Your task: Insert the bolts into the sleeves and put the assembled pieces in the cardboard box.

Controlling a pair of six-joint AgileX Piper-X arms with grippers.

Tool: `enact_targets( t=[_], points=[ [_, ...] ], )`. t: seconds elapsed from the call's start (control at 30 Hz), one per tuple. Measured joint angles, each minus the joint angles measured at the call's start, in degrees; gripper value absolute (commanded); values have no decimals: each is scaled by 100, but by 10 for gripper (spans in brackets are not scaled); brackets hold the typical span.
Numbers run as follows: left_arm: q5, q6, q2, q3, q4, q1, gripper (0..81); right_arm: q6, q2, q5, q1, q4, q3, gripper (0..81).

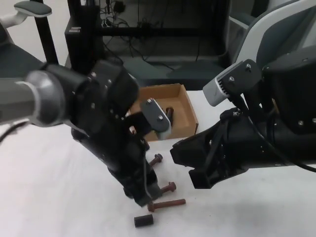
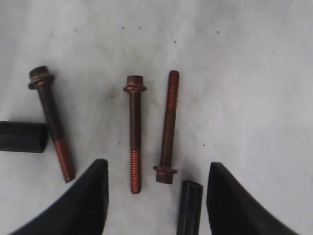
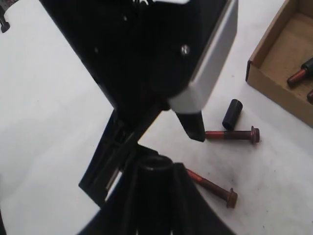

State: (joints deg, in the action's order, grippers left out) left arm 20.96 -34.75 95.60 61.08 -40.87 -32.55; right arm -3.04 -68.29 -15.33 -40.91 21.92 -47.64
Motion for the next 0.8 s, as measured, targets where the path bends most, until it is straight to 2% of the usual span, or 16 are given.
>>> enact_targets(
  t=[0.3,0.47,0.8],
  points=[
    [-14,0,435,13,162,-51,588,0,0,0,0,0,0,6],
    [-21,0,467,55,534,-51,484,0,0,-8,0,0,0,6],
    [-21,0,706,237,643,-51,484,68,0,-8,0,0,0,6]
  ],
)
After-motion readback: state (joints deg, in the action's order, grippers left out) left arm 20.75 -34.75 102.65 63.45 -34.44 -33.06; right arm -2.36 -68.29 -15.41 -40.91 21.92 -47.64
